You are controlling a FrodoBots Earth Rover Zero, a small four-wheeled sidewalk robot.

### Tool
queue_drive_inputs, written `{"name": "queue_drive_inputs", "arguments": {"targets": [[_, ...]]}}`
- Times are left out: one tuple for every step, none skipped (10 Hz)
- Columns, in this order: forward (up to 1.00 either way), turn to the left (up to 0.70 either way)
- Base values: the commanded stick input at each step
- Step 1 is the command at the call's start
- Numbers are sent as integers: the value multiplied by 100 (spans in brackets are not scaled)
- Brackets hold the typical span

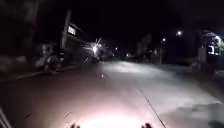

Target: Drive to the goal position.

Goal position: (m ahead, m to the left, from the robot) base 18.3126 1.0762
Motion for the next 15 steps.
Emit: {"name": "queue_drive_inputs", "arguments": {"targets": [[85, -3], [85, -10], [85, -23], [85, -34], [85, -34], [85, -13], [85, 0], [85, 0], [85, 0], [85, 0], [85, 0], [85, 0], [85, 0], [85, 0], [85, 0]]}}
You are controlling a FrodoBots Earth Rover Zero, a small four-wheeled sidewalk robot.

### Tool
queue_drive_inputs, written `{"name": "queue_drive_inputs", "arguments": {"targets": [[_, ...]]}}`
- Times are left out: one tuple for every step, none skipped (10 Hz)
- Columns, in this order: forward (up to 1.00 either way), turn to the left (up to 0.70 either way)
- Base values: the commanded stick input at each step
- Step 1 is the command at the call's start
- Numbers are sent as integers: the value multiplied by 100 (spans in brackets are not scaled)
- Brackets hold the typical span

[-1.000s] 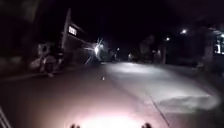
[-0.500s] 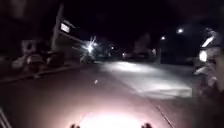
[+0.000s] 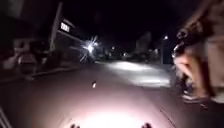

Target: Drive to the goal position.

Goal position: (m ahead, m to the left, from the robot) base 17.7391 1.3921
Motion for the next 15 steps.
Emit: {"name": "queue_drive_inputs", "arguments": {"targets": [[85, -16], [85, -34], [85, -34], [85, -34], [85, -34], [85, -34], [85, -34], [85, -34], [85, -12], [85, 0], [85, 0], [85, 0], [85, 0], [85, 0], [85, 0]]}}
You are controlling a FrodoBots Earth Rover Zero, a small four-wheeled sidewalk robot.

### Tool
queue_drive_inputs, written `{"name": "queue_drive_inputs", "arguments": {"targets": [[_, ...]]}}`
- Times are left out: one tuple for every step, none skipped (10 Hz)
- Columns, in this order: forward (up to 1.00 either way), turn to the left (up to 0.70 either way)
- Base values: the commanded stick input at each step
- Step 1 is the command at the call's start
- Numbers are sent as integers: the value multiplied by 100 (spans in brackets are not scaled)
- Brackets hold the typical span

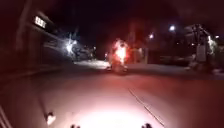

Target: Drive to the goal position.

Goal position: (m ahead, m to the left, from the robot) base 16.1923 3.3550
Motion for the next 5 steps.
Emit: {"name": "queue_drive_inputs", "arguments": {"targets": [[85, 0], [85, 0], [85, 6], [85, 10], [85, 0]]}}
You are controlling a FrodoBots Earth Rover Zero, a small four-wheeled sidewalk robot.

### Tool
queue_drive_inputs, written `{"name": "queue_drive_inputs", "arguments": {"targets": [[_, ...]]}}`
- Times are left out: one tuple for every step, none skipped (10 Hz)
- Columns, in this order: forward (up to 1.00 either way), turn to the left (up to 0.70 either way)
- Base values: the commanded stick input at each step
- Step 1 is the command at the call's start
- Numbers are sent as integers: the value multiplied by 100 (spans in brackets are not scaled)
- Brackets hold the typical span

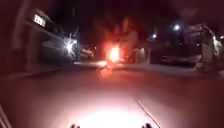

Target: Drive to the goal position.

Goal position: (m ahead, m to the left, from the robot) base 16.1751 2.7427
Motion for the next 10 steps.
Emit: {"name": "queue_drive_inputs", "arguments": {"targets": [[85, 0], [85, 0], [85, 0], [85, 0], [85, 0], [85, 0], [85, 0], [85, 0], [85, 0], [85, 0]]}}
